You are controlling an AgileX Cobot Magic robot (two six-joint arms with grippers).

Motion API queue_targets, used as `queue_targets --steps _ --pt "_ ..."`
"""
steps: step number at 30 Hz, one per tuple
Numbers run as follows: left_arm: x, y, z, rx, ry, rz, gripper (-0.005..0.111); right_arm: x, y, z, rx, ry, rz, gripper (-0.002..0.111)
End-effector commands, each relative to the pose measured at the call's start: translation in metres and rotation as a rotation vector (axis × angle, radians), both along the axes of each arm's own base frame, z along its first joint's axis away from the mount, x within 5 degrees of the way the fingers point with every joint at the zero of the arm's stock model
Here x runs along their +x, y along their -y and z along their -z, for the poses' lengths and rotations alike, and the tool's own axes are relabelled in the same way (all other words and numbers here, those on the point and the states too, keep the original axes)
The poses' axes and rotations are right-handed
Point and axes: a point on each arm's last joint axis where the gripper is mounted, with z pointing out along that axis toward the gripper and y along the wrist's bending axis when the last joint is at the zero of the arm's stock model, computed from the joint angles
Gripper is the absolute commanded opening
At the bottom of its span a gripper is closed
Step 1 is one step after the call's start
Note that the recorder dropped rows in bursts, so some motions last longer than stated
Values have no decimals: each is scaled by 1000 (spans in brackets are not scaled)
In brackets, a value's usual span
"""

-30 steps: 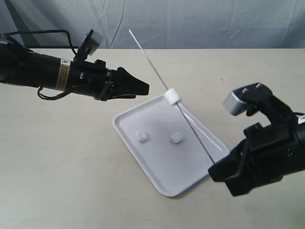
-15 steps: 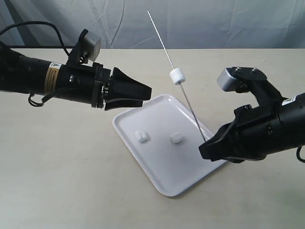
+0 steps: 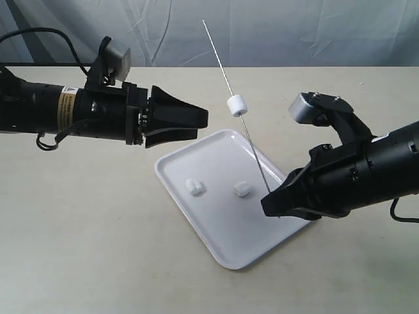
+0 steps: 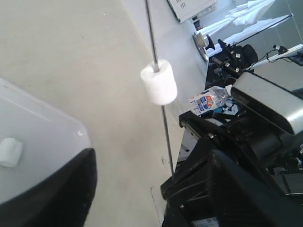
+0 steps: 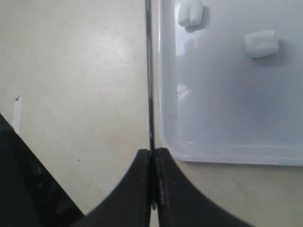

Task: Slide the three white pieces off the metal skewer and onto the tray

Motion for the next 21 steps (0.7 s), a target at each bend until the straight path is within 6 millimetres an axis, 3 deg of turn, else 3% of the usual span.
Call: queue_targets --steps 1,8,21 --pt "-4 13 -7 -70 27 -14 63 -1 -3 -4 38 -3 -27 -1" --pt "-10 29 -11 -110 44 -1 63 -9 -6 -6 76 -40 -108 -1" --pt "-6 29 -14 -147 36 -42 59 -13 -9 -8 112 -52 -154 -1"
